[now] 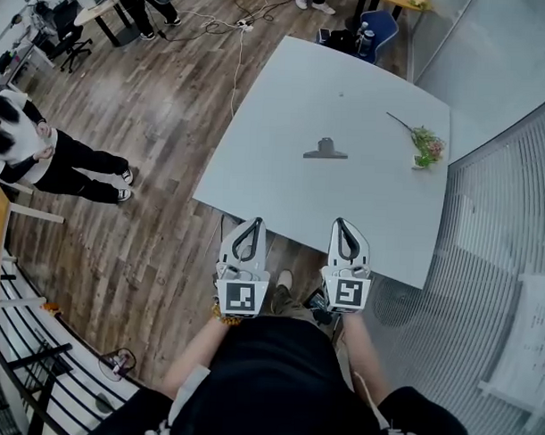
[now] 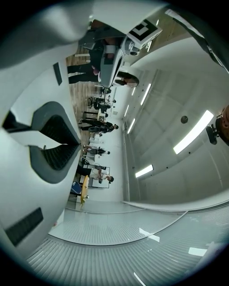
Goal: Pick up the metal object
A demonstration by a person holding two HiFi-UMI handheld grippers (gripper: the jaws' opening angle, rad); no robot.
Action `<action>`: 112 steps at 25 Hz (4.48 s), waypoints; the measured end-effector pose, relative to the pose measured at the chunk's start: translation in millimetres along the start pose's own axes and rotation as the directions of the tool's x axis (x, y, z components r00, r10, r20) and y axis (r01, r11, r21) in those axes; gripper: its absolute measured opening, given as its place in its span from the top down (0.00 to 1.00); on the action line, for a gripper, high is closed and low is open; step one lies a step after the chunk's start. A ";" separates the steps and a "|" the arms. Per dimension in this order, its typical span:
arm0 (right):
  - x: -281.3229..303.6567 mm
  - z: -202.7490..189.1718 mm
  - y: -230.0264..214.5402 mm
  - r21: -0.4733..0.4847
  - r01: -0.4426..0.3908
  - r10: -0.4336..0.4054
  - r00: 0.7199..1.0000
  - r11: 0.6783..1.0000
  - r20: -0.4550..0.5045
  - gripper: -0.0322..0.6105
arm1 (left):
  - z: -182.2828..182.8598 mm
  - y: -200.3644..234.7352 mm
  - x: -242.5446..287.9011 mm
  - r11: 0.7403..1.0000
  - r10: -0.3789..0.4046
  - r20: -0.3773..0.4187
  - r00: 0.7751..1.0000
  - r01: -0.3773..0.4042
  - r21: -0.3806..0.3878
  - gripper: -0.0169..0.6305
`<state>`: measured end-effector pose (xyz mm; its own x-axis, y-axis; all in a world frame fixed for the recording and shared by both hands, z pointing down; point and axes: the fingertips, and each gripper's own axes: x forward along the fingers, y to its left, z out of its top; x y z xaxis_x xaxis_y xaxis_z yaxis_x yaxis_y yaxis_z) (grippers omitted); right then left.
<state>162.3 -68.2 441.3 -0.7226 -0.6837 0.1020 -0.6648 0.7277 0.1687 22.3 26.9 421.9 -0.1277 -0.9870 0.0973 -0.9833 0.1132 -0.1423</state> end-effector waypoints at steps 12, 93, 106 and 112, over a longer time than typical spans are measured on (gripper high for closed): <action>76.5 23.0 -4.1 -0.037 0.125 -0.126 0.992 0.991 -0.019 0.95 | 16.1 57.8 88.9 0.990 -0.138 0.096 0.986 0.141 -0.025 0.97; 338.0 -269.0 -96.0 0.097 0.181 -0.115 0.873 0.979 -0.474 0.62 | -55.9 110.4 186.9 0.970 -0.239 -0.067 0.969 0.235 -0.066 0.97; 359.9 -304.9 -97.9 0.150 0.191 -0.083 0.841 0.970 -0.535 0.44 | -74.0 114.1 187.8 0.975 -0.217 -0.113 0.970 0.210 -0.068 0.97; 362.6 -308.9 -95.7 0.142 0.193 -0.080 0.818 0.971 -0.569 0.44 | -77.0 115.1 186.8 0.977 -0.211 -0.125 0.969 0.205 -0.061 0.97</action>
<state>22.5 -402.5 765.0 -0.4302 -0.6483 0.6282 -0.8119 0.5821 0.0446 -124.6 -135.7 499.5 0.0679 -0.9665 0.2474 -0.9946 -0.0851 -0.0593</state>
